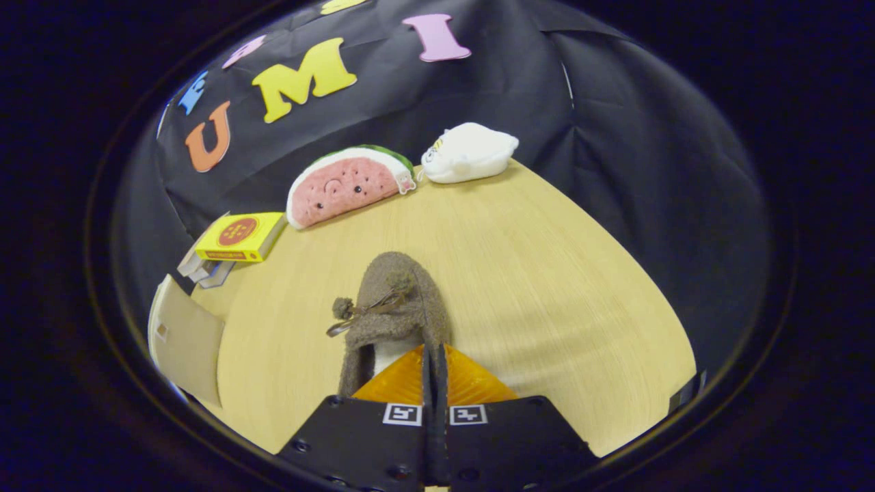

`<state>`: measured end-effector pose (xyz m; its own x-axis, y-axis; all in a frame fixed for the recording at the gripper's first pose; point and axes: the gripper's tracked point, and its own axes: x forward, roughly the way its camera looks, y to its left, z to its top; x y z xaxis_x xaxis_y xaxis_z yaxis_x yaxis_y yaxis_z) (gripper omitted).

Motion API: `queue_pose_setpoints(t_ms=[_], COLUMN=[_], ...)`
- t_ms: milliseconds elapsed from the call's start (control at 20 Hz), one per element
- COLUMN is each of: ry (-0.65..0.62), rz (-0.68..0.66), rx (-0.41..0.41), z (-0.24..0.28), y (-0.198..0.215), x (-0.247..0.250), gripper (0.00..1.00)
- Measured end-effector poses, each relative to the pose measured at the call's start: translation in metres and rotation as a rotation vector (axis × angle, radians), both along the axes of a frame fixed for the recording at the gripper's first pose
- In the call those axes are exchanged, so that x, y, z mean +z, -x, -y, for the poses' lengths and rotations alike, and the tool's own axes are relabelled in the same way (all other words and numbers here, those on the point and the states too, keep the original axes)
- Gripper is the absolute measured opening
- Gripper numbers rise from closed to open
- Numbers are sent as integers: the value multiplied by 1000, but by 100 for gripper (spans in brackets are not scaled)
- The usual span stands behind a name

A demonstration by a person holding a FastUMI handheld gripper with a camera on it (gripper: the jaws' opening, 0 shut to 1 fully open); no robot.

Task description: Open the storage box then place both shoes into the box .Put the left shoe in first, then the right shoe, with the right side of both shoes facing outward in a uniform manner.

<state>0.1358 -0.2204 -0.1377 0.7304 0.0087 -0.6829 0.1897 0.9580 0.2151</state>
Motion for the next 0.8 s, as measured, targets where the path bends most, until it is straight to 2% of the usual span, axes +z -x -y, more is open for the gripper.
queue_pose_setpoints(t_ms=[250, 450, 800], ry=[-89, -158, -204], rz=[32, 68, 152], rx=[-37, -32, 35], z=[-11, -37, -125], y=[5, 8, 18], x=[22, 51, 119], gripper=[0, 0, 0])
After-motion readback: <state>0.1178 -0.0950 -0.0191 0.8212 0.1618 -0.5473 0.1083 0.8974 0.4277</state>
